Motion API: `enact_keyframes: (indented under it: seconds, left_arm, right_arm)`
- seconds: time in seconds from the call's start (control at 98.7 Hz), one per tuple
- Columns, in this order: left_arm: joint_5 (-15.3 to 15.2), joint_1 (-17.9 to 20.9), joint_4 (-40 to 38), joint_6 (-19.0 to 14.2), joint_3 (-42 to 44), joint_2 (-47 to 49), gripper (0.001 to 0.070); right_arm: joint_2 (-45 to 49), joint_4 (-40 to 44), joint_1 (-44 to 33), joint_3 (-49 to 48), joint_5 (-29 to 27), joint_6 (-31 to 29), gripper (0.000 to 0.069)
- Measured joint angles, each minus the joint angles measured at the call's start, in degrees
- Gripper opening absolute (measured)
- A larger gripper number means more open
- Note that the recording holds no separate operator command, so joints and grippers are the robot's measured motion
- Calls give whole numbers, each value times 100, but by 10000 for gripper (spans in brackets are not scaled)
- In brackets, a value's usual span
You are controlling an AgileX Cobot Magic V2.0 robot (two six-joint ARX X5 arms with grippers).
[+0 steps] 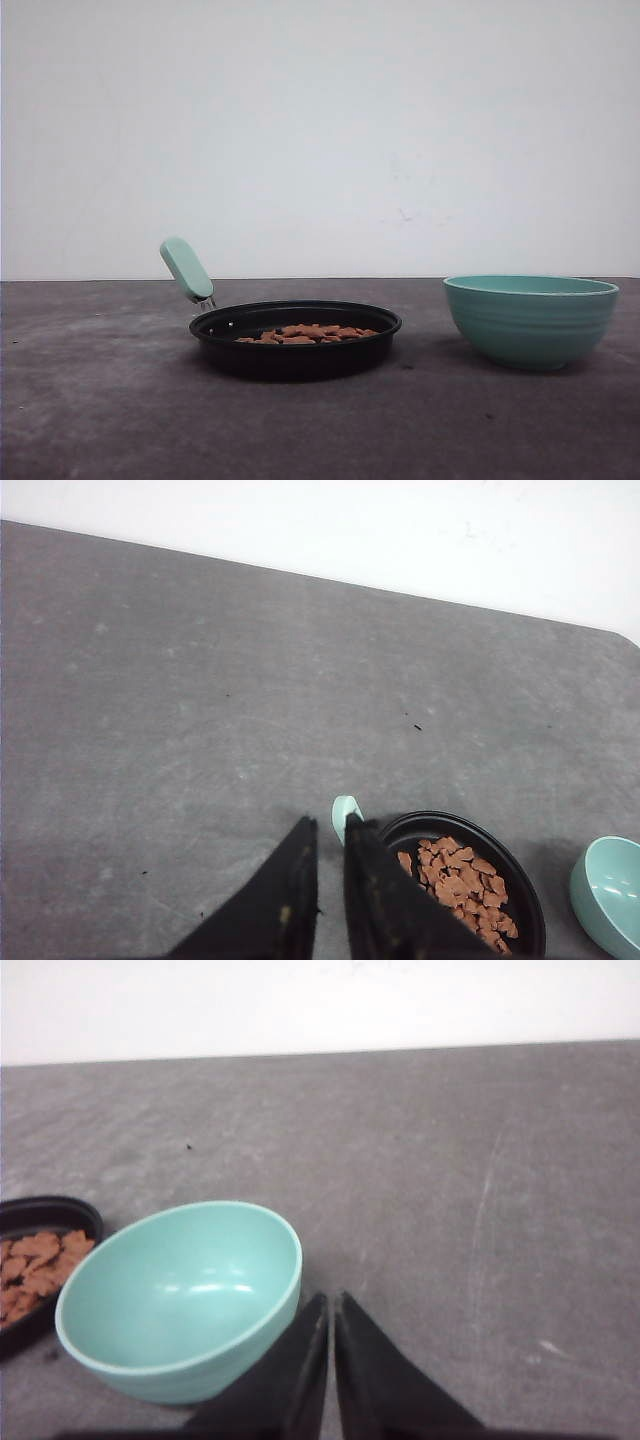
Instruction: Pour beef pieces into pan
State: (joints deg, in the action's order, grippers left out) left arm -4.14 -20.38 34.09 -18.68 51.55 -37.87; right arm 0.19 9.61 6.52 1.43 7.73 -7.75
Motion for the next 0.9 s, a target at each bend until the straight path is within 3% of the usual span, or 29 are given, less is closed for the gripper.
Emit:
enact_keyframes:
  seconds: [0.395, 0.577, 0.739, 0.902]
  left_arm:
    - [-7, -66, 13, 2, 0, 59, 23]
    - [-334, -50, -83, 142, 0, 605, 23]
    - [-361, 433, -383, 494, -323, 1445, 23]
    - [-205, 903, -863, 560, -1751, 2474, 23]
  right_arm:
    - [0, 0, 0, 0, -2, 0, 10]
    - [0, 2, 0, 0, -4, 0, 10]
    - [0, 2, 0, 0, -11, 0, 10]
    - [0, 0, 0, 0, -15, 0, 10]
